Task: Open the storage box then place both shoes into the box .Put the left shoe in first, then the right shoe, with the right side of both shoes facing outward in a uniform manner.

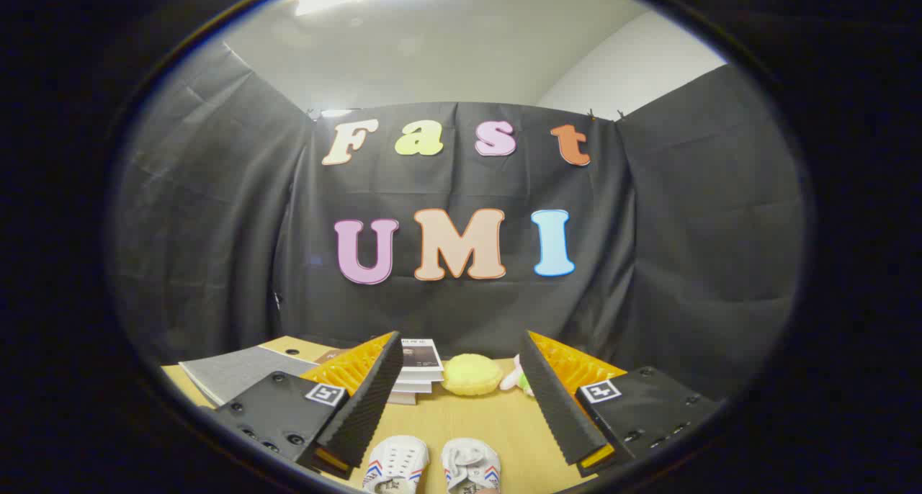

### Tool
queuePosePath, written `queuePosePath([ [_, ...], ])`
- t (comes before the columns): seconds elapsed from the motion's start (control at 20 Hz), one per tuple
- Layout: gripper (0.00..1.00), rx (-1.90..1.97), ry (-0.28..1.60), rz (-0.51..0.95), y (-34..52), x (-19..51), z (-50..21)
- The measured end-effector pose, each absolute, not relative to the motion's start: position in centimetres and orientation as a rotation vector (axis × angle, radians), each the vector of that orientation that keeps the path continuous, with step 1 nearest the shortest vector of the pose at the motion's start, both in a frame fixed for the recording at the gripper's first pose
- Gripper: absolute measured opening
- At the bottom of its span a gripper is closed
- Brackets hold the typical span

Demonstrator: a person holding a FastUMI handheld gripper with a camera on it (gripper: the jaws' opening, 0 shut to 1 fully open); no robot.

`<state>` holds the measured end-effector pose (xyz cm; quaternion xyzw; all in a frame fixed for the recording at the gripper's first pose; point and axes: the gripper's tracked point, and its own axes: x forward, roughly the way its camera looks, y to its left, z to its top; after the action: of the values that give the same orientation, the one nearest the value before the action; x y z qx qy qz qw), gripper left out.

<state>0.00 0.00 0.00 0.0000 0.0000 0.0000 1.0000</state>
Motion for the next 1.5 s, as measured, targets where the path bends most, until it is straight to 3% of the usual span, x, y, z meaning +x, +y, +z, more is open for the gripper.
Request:
queuePosePath([
  [1.05, 1.00, -0.025, -0.012, 0.015, 0.8, -0.3, -0.2],
  [1.5, 1.00, 0.134, 0.100, 0.082, 5.2, -1.7, -3.9],
])
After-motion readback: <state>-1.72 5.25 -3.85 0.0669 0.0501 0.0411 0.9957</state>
